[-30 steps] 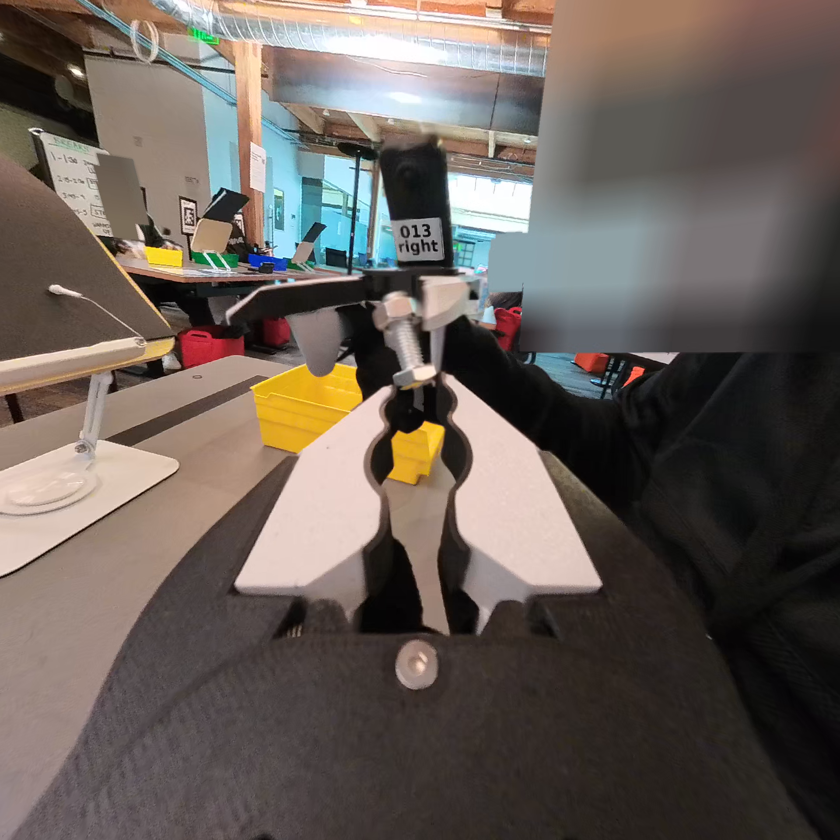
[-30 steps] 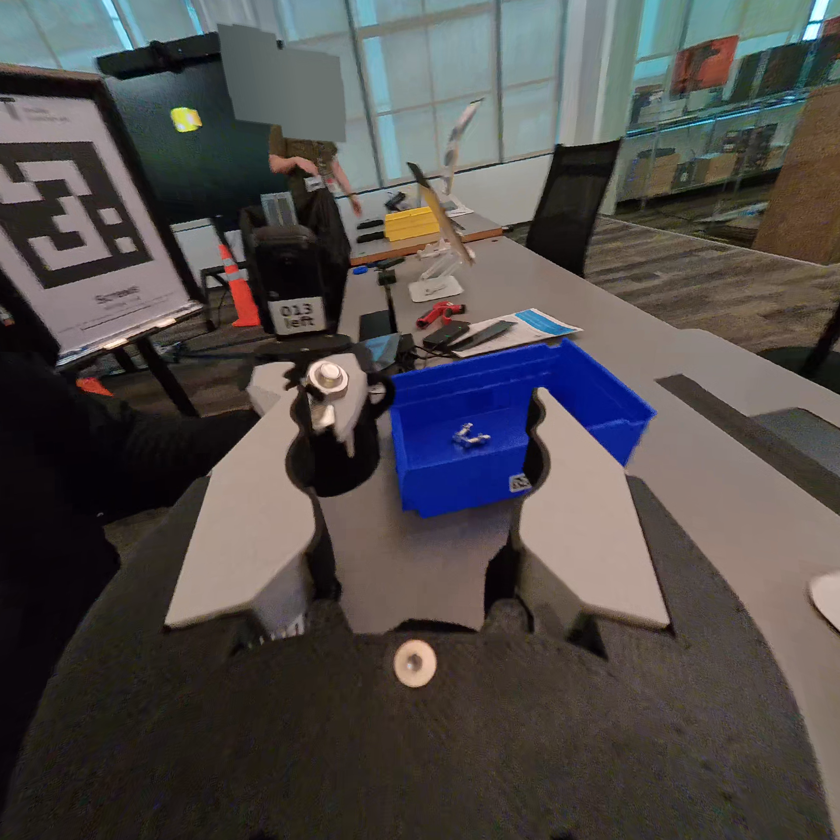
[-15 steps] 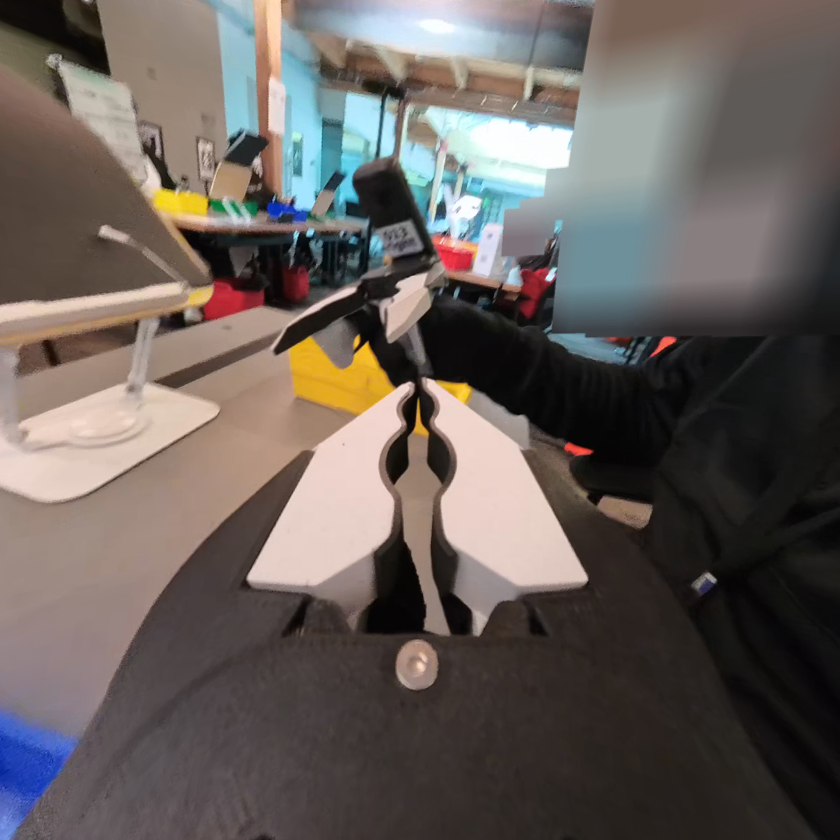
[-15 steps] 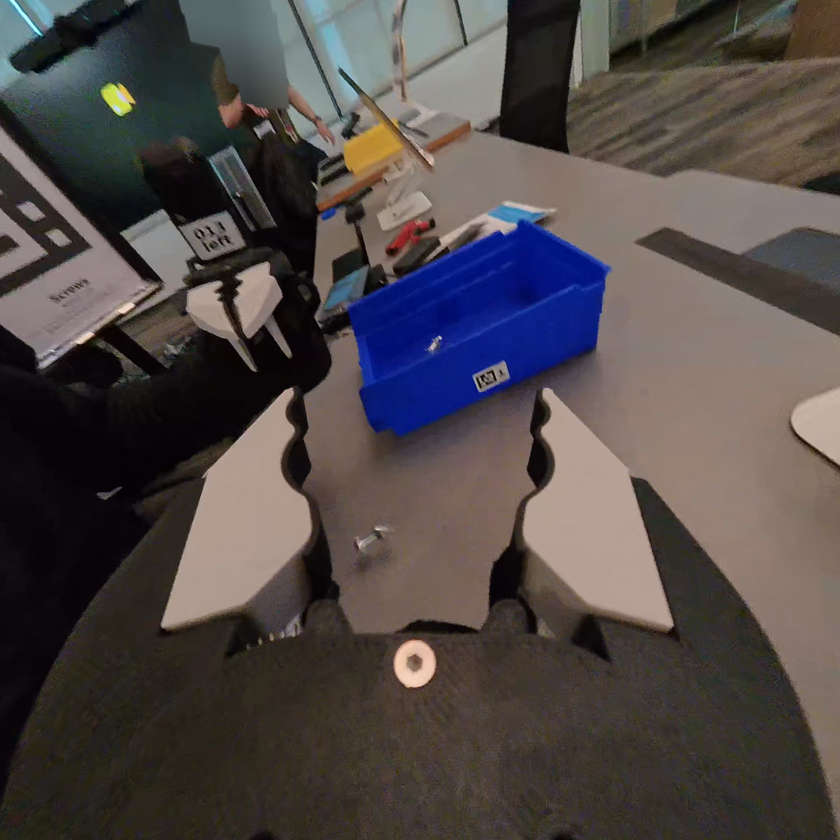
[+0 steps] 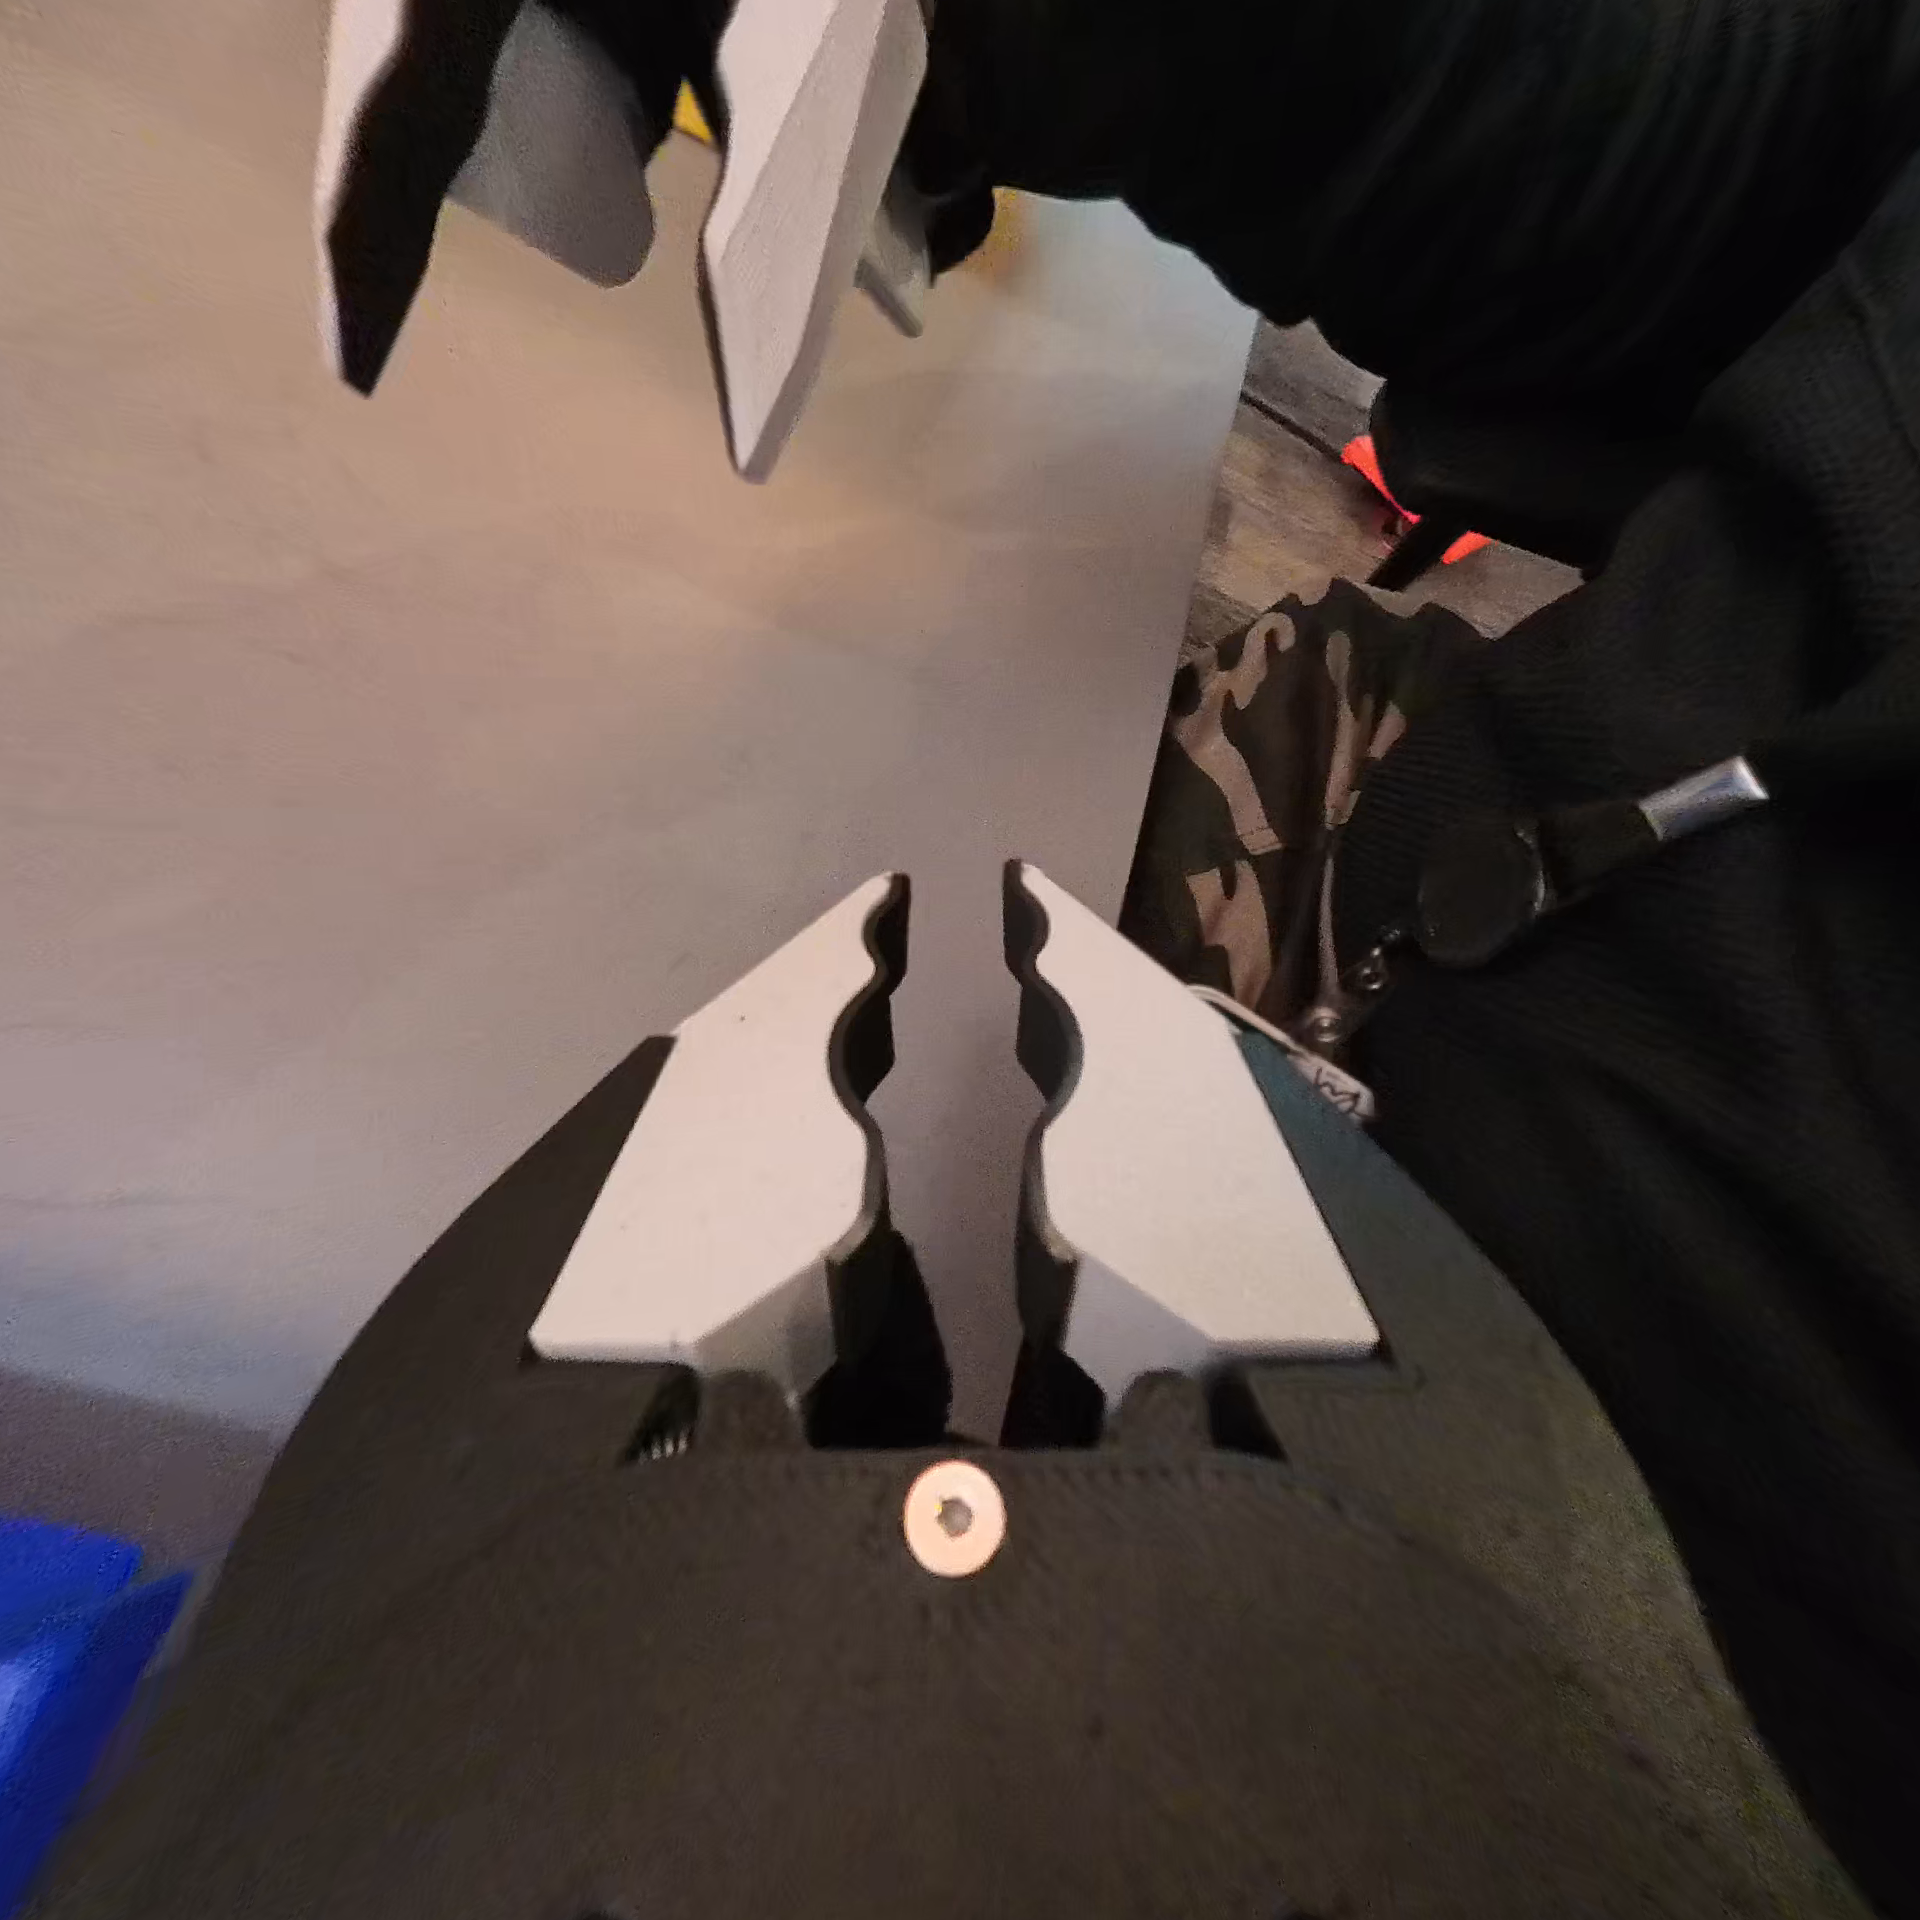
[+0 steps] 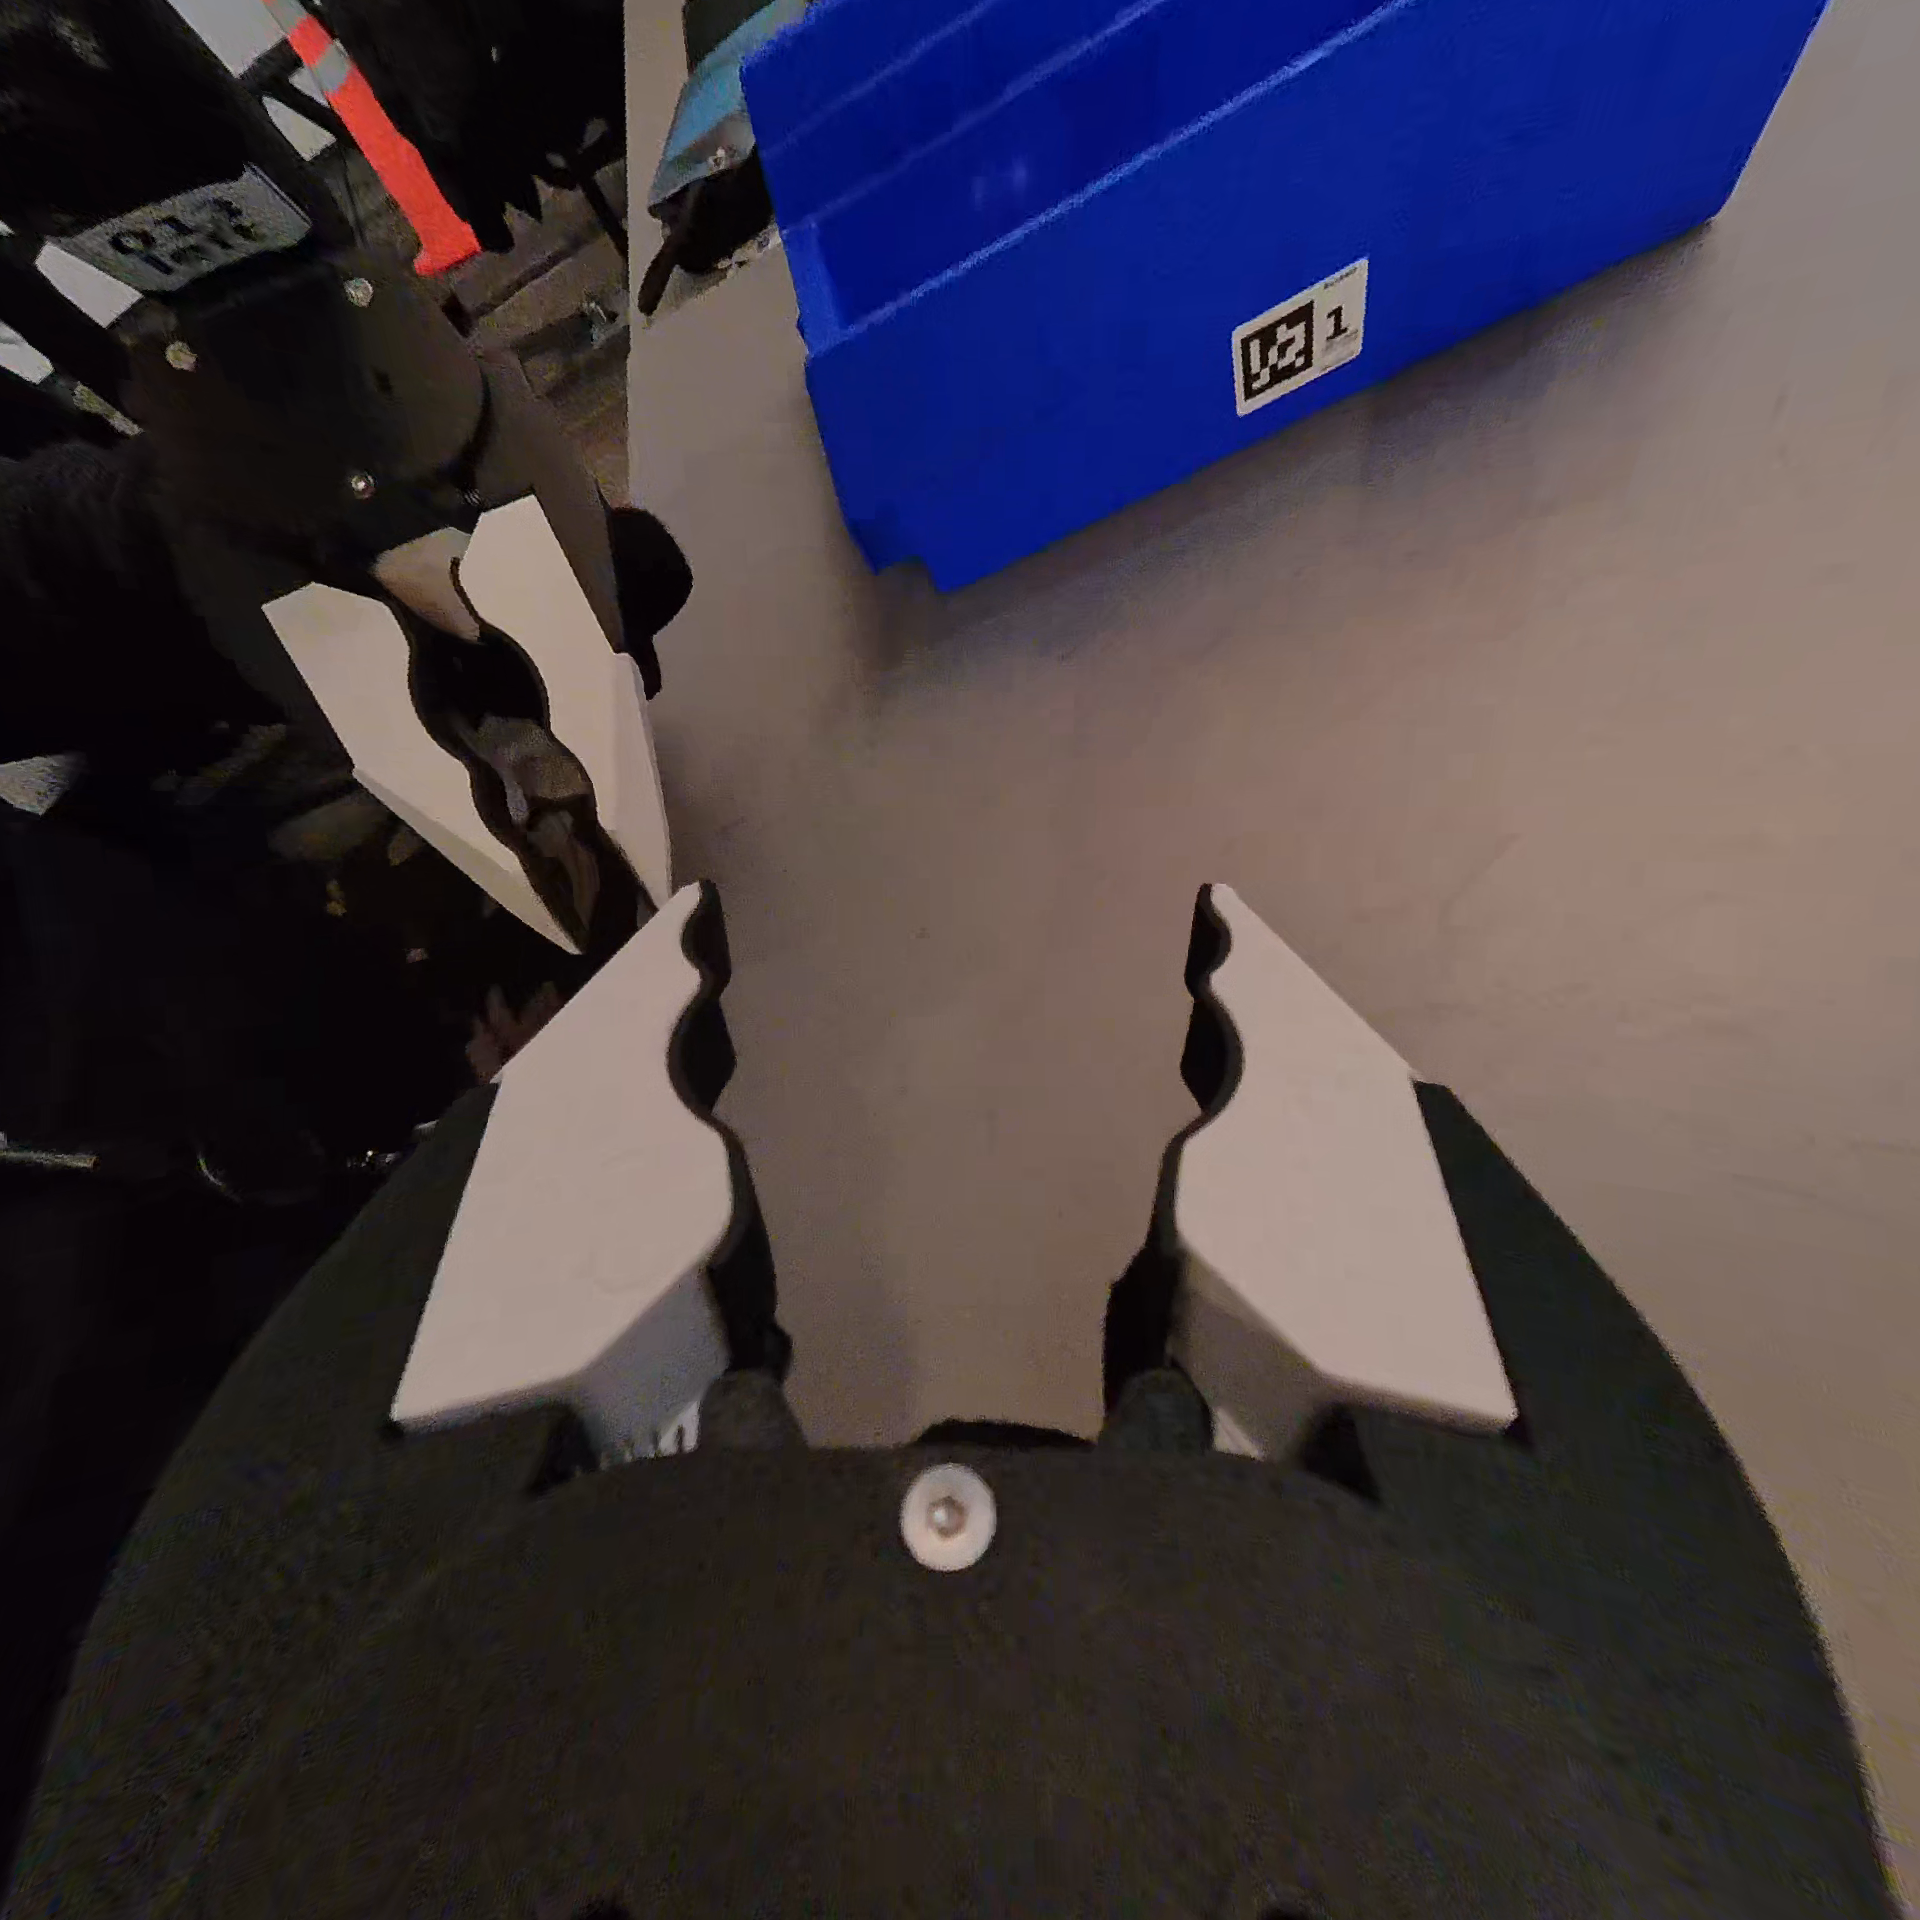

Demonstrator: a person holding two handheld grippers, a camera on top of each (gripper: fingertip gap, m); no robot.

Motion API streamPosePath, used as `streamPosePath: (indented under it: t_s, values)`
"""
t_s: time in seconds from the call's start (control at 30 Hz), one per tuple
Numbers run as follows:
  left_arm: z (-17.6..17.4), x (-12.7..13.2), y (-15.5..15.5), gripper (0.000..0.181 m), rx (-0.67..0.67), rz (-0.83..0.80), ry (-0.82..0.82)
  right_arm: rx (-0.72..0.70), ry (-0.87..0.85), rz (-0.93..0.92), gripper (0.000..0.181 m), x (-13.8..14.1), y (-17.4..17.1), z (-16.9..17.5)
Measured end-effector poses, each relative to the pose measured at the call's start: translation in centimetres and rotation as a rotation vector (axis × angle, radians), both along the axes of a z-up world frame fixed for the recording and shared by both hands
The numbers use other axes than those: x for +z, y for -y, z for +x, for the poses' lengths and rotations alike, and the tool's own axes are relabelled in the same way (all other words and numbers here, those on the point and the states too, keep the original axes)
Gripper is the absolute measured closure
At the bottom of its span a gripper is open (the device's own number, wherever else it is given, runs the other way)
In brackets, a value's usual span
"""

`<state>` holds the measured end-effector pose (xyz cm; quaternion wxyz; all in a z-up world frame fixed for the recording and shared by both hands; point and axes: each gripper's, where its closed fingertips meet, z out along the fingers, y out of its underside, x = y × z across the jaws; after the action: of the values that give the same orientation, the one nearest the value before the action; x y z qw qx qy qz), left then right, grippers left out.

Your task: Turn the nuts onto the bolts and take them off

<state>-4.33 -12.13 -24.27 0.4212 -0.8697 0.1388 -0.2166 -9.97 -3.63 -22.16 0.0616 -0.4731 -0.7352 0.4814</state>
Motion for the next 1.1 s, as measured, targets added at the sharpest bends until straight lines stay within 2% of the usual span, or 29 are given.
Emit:
streamPosePath:
  t_s: [0.1, 0.27, 0.37, 0.43, 0.6, 0.73, 0.87, 0.97, 1.1]
  values:
    - [0.8, -1.5, -0.3, 0.165, -0.026, -0.050, -0.026, 0.022, 0.019, 0.050, 0.093, -1.4, 0.2, 0.5]
    - [1.8, -3.1, 0.5, 0.166, -0.067, -0.135, -0.033, 0.056, 0.015, 0.052, 0.095, -1.3, 0.9, 1.1]
    - [2.6, -4.7, 2.6, 0.167, -0.104, -0.240, -0.108, 0.076, 0.010, 0.059, 0.097, -1.2, 1.2, 1.3]
    - [3.7, -5.3, 4.3, 0.166, -0.123, -0.303, -0.099, 0.084, 0.005, 0.067, 0.097, -1.1, 1.5, 1.4]
    - [6.2, -7.4, 6.7, 0.162, -0.134, -0.361, -0.207, 0.121, -0.003, 0.097, 0.098, -1.2, 3.0, 2.0]
    - [7.2, -9.8, 6.7, 0.155, -0.123, -0.389, -0.339, 0.145, -0.019, 0.109, 0.099, -0.9, 4.0, 2.0]
    - [7.7, -10.9, 6.3, 0.167, -0.149, -0.418, -0.402, 0.149, -0.030, 0.133, 0.100, -0.8, 4.2, 2.1]
    - [8.0, -11.4, 6.3, 0.175, -0.182, -0.448, -0.417, 0.147, -0.045, 0.124, 0.100, -0.4, 4.2, 2.0]
    - [7.9, -11.1, 6.1, 0.175, -0.177, -0.413, -0.448, 0.141, -0.056, 0.119, 0.100, 0.0, 4.0, 2.0]
